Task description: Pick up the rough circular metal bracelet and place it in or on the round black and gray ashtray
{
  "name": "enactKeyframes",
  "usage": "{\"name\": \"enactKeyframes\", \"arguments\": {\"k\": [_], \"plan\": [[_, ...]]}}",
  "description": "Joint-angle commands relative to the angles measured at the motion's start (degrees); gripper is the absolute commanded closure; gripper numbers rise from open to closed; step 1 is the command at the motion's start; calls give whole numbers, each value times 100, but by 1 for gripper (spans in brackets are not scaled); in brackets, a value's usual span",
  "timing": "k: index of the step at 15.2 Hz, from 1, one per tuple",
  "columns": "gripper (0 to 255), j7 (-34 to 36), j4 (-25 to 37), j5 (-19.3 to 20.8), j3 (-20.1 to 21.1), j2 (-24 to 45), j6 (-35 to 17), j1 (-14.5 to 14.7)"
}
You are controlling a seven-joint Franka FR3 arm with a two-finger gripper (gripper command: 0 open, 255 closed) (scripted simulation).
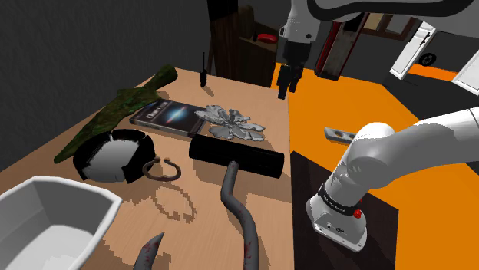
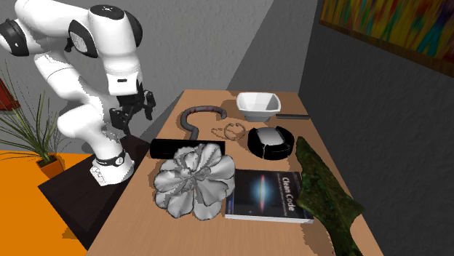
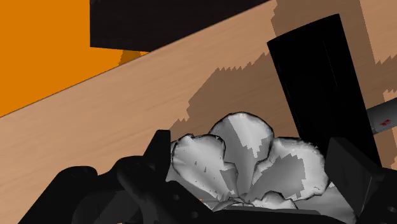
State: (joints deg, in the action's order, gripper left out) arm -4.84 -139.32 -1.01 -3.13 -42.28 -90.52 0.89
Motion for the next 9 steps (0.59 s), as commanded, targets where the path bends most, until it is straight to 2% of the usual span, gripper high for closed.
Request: {"name": "enactKeyframes", "arguments": {"k": [1,9], "plan": [[0,0,0,0,0,0,0,0],[0,890,-46,-621,866,649,-941,433]]}}
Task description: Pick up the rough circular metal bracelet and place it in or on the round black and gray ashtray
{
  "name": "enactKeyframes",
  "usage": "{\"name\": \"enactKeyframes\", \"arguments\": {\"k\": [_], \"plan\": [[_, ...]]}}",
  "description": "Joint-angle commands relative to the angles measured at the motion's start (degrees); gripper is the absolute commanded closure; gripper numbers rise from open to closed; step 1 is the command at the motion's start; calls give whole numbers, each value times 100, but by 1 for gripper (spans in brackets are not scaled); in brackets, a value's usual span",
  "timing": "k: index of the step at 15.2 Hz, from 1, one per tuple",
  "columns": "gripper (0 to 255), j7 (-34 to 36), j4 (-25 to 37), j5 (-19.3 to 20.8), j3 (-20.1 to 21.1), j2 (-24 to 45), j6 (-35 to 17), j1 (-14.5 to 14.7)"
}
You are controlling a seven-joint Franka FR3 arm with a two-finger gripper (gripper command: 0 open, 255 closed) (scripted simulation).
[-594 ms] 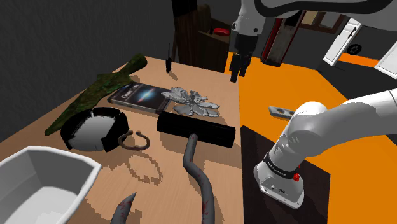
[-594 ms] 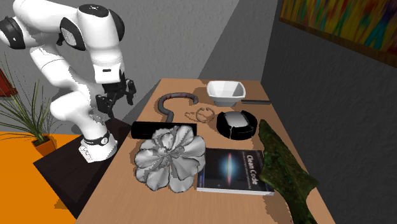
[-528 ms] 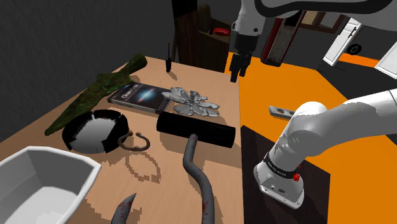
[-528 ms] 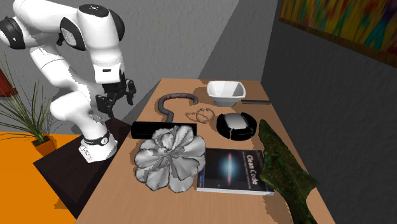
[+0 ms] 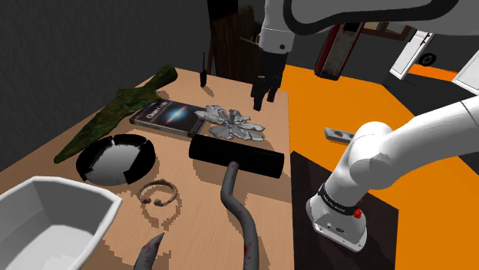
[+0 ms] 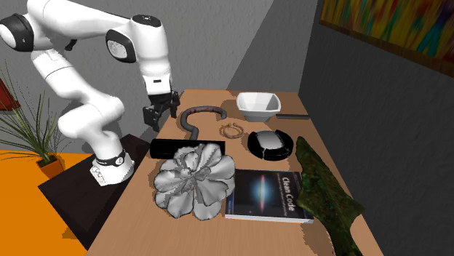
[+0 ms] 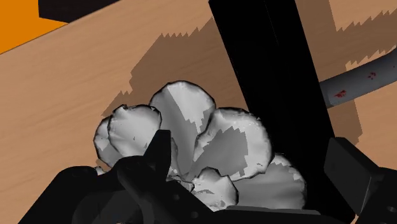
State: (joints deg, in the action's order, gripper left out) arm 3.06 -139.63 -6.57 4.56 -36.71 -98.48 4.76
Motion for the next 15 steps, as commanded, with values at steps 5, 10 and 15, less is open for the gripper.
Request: {"name": "enactKeyframes", "arguments": {"k": [5,10,15], "plan": [[0,639,187,-309,627,715,-739,262],[0,1201,564,-380,1140,1470,-1293,415],[0,1823,1109,-224,1620,2337,-1766,524]]}}
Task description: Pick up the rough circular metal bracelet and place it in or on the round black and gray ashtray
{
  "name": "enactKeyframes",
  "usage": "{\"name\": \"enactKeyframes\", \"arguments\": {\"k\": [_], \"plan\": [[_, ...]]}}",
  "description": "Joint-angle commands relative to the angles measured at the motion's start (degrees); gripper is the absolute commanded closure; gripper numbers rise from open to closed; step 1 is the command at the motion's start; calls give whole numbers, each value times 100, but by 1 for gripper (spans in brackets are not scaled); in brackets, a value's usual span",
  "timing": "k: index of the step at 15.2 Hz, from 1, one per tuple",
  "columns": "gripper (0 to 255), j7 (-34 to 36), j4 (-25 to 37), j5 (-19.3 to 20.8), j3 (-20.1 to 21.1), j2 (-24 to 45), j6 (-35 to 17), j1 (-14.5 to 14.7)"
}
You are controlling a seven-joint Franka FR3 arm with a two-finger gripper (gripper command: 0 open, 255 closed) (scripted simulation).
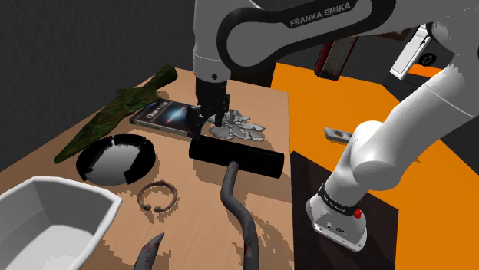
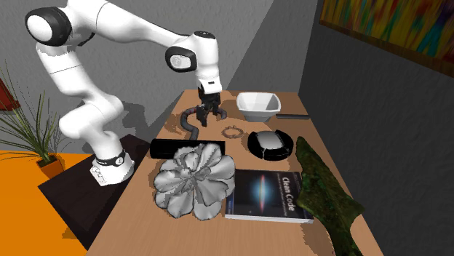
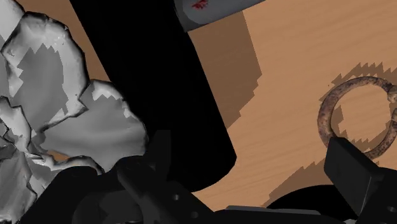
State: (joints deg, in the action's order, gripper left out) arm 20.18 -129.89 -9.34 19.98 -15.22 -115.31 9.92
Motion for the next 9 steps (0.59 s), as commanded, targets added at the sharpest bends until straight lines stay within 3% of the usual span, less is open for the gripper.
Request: {"name": "enactKeyframes", "arguments": {"k": [1,9], "plan": [[0,247,264,115,167,374,-164,28],[0,1319,1412,881,653,1840,-557,291]]}}
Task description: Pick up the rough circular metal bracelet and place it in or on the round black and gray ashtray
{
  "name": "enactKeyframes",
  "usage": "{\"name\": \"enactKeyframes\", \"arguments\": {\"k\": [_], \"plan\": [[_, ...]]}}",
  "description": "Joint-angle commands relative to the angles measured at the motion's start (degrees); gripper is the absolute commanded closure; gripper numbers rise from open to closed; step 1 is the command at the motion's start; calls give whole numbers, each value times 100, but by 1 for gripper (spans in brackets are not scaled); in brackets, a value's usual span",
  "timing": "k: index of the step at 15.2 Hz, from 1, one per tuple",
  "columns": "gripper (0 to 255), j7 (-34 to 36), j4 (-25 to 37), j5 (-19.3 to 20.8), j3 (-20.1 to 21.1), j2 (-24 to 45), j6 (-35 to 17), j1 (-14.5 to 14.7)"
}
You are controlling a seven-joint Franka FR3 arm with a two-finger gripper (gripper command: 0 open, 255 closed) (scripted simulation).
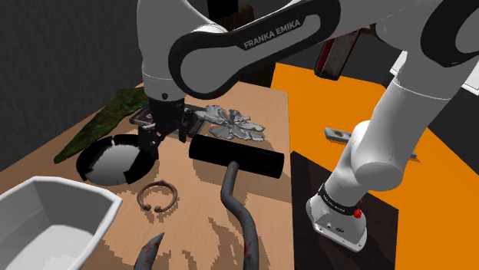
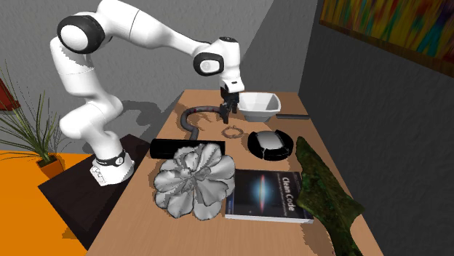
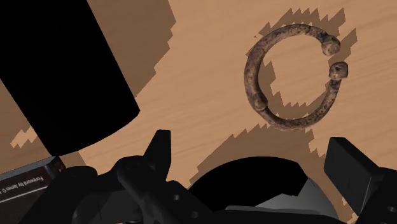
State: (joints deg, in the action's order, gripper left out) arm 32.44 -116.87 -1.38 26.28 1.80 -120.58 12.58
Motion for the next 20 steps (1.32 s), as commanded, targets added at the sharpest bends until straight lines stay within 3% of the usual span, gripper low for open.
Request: {"name": "enactKeyframes", "arguments": {"k": [1,7,15,16,20], "plan": [[0,105,68,102,22,171,-103,32],[0,201,-178,240,20,423,-575,65],[0,201,-177,240,19,423,-574,65],[255,201,-177,240,19,423,-574,65],[255,201,-177,240,19,423,-574,65]]}}
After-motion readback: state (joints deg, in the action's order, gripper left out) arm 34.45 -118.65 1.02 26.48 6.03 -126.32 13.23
